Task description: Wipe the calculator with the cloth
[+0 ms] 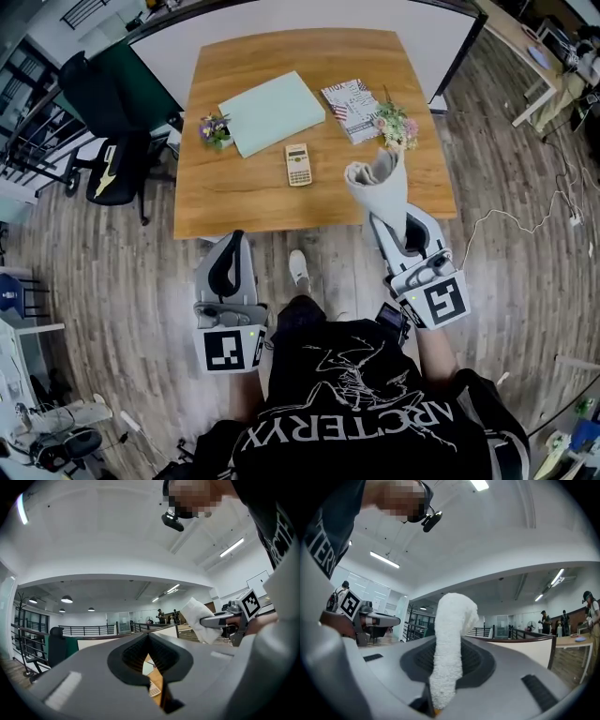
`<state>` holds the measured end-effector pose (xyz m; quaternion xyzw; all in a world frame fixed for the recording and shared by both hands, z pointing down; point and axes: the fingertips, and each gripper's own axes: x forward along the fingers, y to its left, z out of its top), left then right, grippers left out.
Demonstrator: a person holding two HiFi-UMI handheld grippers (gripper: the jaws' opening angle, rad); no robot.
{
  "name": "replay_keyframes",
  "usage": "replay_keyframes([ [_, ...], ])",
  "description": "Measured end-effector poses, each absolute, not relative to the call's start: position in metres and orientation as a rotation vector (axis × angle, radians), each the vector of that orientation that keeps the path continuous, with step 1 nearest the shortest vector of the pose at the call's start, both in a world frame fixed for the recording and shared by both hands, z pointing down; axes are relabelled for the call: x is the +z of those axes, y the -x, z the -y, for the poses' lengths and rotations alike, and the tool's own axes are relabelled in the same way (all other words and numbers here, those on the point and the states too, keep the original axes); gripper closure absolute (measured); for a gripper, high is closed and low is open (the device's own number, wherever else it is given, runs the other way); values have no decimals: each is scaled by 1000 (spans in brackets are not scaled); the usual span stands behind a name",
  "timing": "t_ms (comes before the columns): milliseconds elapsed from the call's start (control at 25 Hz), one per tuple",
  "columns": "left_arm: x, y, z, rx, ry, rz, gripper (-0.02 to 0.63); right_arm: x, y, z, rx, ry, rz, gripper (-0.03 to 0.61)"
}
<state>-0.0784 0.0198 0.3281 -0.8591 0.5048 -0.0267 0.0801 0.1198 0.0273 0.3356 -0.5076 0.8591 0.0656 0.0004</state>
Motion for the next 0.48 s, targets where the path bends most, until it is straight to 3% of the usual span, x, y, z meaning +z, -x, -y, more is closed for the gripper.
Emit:
replay_keyframes([
  [480,329,119,162,-221,2666,-1387,604,316,-76,143,216,1746,-2669,489],
])
